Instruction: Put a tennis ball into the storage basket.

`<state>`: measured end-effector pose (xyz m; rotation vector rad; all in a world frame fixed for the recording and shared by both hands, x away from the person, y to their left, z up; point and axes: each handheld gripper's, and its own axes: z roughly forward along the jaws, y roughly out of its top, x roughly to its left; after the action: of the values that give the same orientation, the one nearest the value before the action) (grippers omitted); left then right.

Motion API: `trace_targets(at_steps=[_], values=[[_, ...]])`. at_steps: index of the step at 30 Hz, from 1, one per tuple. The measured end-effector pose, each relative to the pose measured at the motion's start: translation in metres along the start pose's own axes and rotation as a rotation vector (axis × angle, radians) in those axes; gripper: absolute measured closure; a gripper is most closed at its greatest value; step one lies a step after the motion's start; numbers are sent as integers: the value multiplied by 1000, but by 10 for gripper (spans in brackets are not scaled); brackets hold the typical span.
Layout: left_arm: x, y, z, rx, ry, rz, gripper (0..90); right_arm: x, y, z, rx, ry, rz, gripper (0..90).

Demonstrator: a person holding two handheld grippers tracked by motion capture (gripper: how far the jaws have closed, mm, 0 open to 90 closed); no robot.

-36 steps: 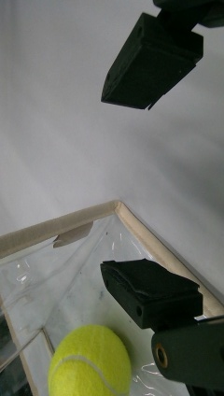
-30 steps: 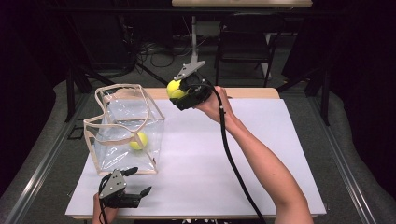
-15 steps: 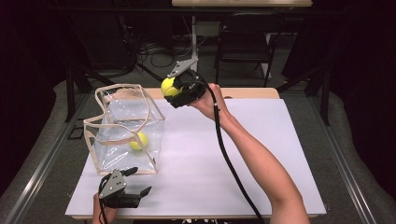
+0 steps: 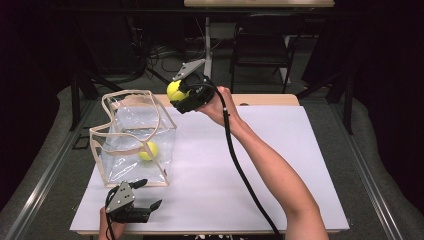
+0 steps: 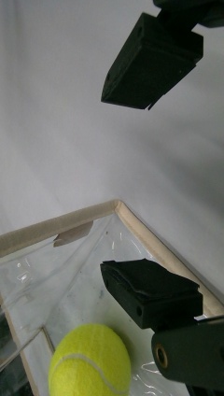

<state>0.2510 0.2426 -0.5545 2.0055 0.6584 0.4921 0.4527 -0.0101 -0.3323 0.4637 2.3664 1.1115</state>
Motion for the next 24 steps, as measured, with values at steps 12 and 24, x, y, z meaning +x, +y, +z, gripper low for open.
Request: trace_targets(at_steps=[12, 24], values=[[0, 0, 0, 0, 0, 0, 159, 4, 10, 4, 3, 4, -15, 259], [0, 0, 0, 0, -2, 0, 159, 6, 22, 8, -9, 8, -20, 260]])
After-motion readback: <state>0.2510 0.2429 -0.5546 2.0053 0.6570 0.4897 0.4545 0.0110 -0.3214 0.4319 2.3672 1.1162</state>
